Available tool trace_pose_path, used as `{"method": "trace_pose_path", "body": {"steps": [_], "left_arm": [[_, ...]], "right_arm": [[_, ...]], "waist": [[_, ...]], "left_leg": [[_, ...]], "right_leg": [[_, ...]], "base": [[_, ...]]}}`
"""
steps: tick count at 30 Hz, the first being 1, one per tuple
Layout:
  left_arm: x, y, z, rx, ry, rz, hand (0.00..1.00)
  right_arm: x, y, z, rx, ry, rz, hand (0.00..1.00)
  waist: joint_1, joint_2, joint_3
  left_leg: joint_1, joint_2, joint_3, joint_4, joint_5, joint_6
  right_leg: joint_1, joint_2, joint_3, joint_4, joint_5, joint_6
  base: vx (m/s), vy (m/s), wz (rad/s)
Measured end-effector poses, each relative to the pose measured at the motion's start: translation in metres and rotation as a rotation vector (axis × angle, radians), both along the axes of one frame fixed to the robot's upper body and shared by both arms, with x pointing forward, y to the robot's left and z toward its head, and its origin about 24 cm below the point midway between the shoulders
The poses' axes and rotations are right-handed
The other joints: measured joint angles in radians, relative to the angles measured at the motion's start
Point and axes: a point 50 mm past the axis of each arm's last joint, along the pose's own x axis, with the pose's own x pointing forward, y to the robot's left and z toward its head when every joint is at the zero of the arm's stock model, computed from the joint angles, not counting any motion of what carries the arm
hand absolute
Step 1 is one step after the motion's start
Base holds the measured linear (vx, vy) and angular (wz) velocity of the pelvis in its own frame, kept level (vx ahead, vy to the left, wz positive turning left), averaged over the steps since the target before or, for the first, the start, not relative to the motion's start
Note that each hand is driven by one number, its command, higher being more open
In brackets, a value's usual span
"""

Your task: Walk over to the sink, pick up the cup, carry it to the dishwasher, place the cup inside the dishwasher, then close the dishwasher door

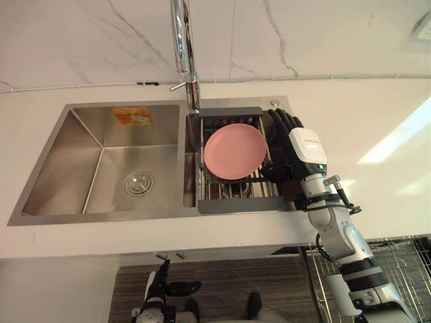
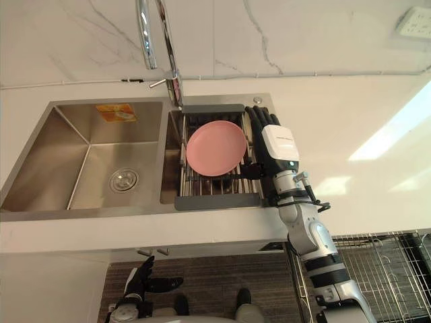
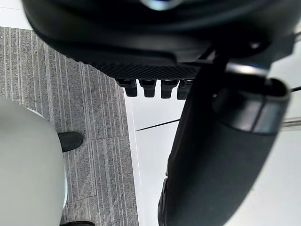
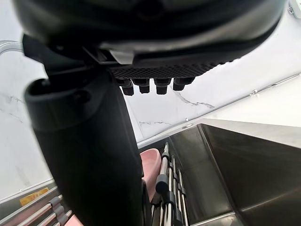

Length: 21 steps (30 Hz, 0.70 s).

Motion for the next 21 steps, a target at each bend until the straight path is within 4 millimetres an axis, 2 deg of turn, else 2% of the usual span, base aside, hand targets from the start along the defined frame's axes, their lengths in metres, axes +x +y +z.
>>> {"method": "trace_pose_path", "body": {"steps": [5, 21], "left_arm": [[0.002, -0.002, 0.001, -0.006, -0.012, 0.000, 1.00], [0.004, -0.002, 0.002, -0.009, -0.025, 0.006, 1.00]], "right_arm": [[0.006, -0.005, -0.002, -0.029, 0.013, -0.046, 1.00], [0.024, -0.004, 0.002, -0.106, 0.010, -0.068, 1.00]], "waist": [[0.004, 0.011, 0.009], [0.007, 0.014, 0.031]], "left_leg": [[-0.015, 0.000, -0.003, -0.001, 0.007, 0.007], [-0.031, -0.003, -0.007, -0.009, 0.027, 0.018]], "right_leg": [[-0.016, 0.000, -0.003, 0.007, 0.000, 0.000], [-0.036, -0.004, -0.017, 0.022, 0.000, -0.001]], "base": [[-0.06, -0.008, 0.05], [-0.04, -0.004, 0.02]]}}
